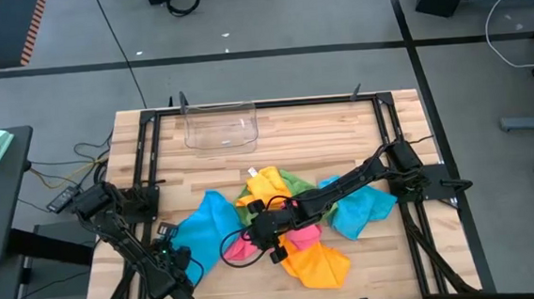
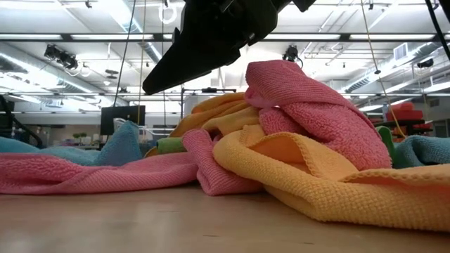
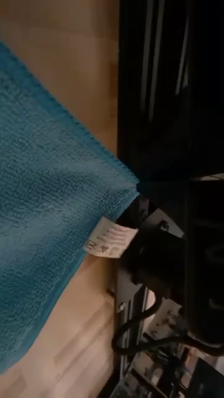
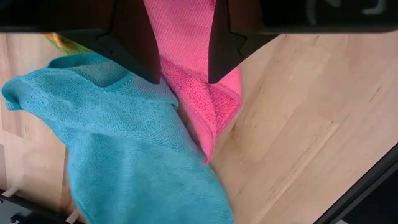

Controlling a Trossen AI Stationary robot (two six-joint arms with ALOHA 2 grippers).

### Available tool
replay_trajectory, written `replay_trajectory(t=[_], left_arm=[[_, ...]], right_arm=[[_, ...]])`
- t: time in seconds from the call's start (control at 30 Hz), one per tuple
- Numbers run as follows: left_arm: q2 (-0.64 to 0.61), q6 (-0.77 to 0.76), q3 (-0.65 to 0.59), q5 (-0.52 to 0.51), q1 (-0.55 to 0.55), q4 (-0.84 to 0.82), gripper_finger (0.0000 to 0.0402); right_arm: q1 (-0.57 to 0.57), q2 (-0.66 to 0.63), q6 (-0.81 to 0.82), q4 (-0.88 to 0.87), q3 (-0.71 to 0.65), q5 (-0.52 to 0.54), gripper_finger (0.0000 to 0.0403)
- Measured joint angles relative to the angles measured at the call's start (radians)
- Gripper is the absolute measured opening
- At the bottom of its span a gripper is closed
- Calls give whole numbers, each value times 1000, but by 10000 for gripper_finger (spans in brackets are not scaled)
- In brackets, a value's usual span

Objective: Fold microfiber towels
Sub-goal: Fold the left blue microfiber towel

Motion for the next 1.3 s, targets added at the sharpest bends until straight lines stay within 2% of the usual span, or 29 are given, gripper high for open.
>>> replay_trajectory(t=[0.27, 0.57, 0.8, 0.93, 1.03, 1.17, 1.3], left_arm=[[0, 0, 0, 1, 0, 29, 29], [0, 0, 0, 2, -6, 59, 31], [0, 1, 0, 47, -19, 14, 119], [0, 57, 0, 53, -22, 3, 166], [0, 111, 0, -2, -49, 32, 184], [0, 173, 0, -113, -93, 97, 189], [0, 241, 0, -138, -113, 149, 181]], right_arm=[[0, 0, 0, 0, 0, 0, 143], [13, 0, 3, 0, 0, 0, 143], [19, 0, 0, 0, 0, 0, 143], [19, 0, 0, 0, 0, 0, 143], [19, 0, 0, 0, 0, 0, 143], [19, 0, -3, 0, 0, 0, 143], [19, 0, -3, 0, 0, 0, 143]])
